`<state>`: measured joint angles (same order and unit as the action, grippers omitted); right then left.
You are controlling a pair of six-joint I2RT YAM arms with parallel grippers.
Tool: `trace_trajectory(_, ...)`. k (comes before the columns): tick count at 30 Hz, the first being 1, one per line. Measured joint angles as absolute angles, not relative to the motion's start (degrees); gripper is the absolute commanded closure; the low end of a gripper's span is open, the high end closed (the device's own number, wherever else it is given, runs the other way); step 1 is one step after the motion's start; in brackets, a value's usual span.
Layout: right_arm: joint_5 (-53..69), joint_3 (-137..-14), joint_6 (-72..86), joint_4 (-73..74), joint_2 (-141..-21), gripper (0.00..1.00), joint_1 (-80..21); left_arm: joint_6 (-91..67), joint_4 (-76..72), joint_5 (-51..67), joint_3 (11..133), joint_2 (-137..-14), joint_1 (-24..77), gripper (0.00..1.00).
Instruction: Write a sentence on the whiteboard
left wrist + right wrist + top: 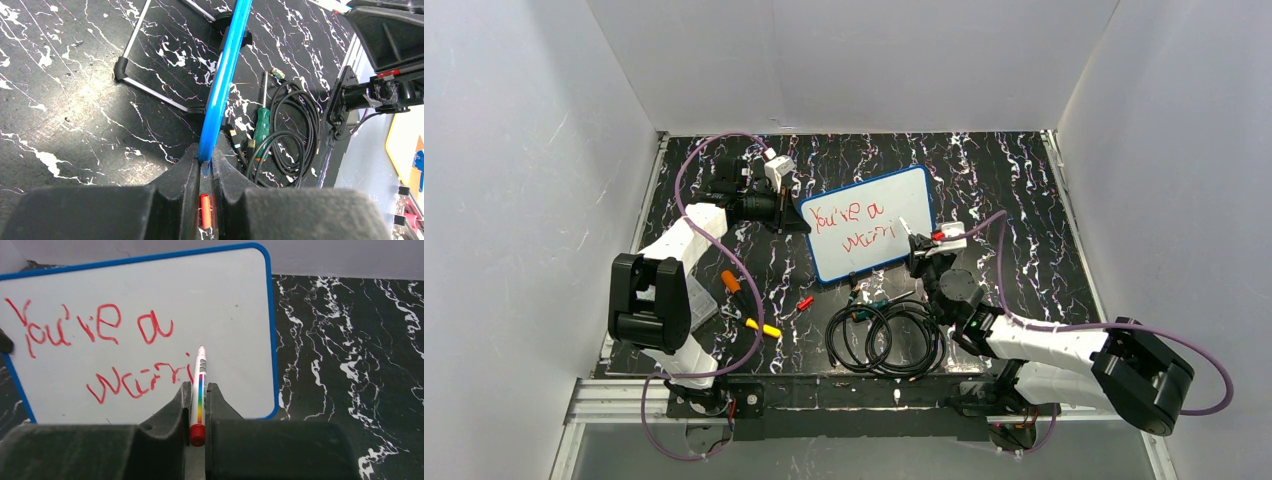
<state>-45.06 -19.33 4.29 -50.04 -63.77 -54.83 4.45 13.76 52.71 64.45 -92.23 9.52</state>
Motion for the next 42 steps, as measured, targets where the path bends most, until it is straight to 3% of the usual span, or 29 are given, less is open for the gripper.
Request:
trace_trajectory(28,-37.8,-17.2,8.3,-46.6,-64.5,0.99,-51.8,4.4,13.8,52.7,64.4,-92.2,9.5,1.0)
trace_trajectory(42,-40.9,-16.0,8.4,-43.5,-63.3,0.99,-51.8,4.4,13.8,52.7,64.4,-92.2,9.5,1.0)
